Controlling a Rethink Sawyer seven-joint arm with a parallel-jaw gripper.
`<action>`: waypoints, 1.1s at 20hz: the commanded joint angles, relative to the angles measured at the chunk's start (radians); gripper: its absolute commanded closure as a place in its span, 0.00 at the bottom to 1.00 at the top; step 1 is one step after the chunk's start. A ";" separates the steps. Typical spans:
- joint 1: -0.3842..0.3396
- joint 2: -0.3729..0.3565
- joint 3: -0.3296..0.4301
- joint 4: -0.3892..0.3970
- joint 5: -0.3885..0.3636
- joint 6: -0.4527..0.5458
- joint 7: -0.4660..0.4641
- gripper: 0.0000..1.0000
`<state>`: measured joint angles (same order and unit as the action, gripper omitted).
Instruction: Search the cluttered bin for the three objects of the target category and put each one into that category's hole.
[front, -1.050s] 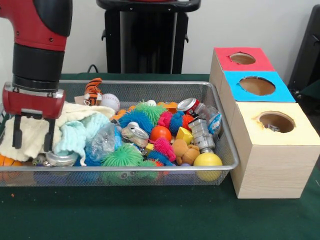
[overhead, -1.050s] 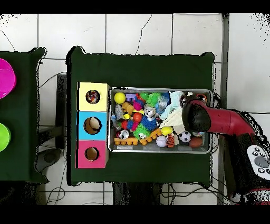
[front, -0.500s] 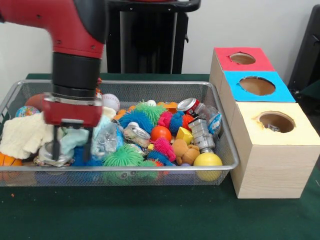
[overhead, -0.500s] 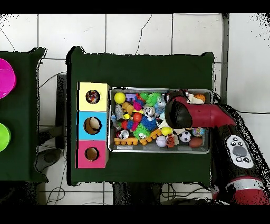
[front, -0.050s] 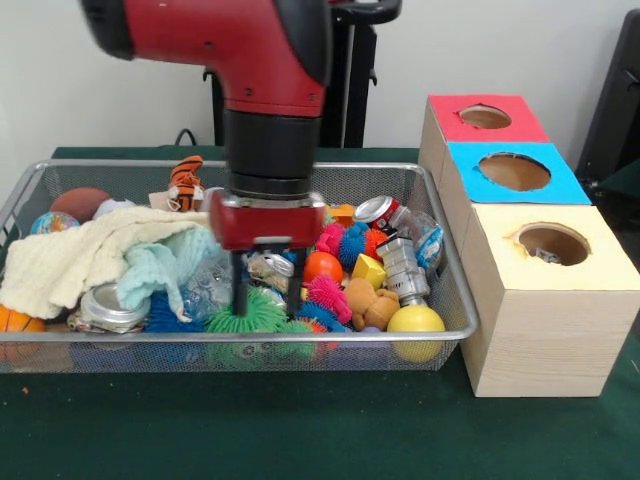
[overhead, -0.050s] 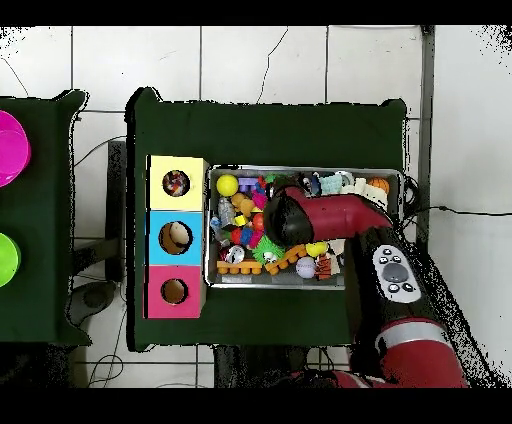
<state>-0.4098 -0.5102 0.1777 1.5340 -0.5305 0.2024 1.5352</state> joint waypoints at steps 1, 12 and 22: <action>0.090 0.035 -0.126 0.097 0.090 -0.019 0.332 0.00; 0.084 0.067 -0.202 0.108 0.146 -0.041 0.262 0.00; -0.030 0.095 -0.154 0.073 0.083 -0.075 0.146 0.00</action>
<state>-0.3775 -0.4778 0.0260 1.5958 -0.4135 0.1285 1.5859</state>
